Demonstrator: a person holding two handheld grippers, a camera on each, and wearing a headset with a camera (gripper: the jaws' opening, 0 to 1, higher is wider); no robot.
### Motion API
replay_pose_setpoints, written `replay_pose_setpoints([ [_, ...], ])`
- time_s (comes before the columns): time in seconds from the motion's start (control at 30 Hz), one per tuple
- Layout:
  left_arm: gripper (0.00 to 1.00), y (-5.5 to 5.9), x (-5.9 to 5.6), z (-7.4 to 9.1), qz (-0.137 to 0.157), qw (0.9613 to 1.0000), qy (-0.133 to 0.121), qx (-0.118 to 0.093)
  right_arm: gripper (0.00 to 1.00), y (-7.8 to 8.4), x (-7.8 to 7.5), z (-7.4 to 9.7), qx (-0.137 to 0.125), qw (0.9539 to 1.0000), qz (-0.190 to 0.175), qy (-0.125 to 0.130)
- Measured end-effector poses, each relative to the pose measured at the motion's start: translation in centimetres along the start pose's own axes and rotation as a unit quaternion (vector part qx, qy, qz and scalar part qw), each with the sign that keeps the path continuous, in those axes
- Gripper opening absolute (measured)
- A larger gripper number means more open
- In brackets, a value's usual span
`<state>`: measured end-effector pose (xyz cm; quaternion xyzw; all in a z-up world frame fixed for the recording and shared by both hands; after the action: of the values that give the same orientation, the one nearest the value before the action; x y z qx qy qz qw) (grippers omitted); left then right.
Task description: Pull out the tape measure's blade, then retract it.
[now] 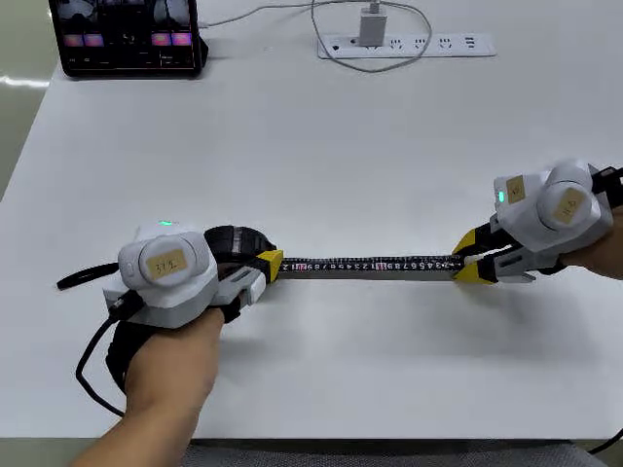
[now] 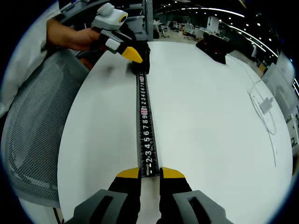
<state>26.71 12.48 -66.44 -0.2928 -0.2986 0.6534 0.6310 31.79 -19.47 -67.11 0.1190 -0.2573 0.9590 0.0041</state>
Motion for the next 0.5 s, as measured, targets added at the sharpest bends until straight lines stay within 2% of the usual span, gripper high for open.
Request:
replay_pose_setpoints([
  [0.5, 0.57, 0.0, 0.2, 0.1, 0.011, 0.9999, 0.007, 0.004, 0.11, -1.6, -0.2, -0.9, -0.006, 0.9999, 0.012, -0.009],
])
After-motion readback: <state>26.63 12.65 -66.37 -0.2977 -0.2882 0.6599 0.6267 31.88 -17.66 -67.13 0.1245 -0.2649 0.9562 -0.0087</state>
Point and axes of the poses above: the centre of the closed fingertips' face, and the gripper's own axes: z roughly backward along the fingers, x roughly to its left, y roughly out of its underside, the point moved 9 cm from there along z, roughly backward along the fingers, and after that the axes turned 13 degrees about -y, right-handed, at the moved point
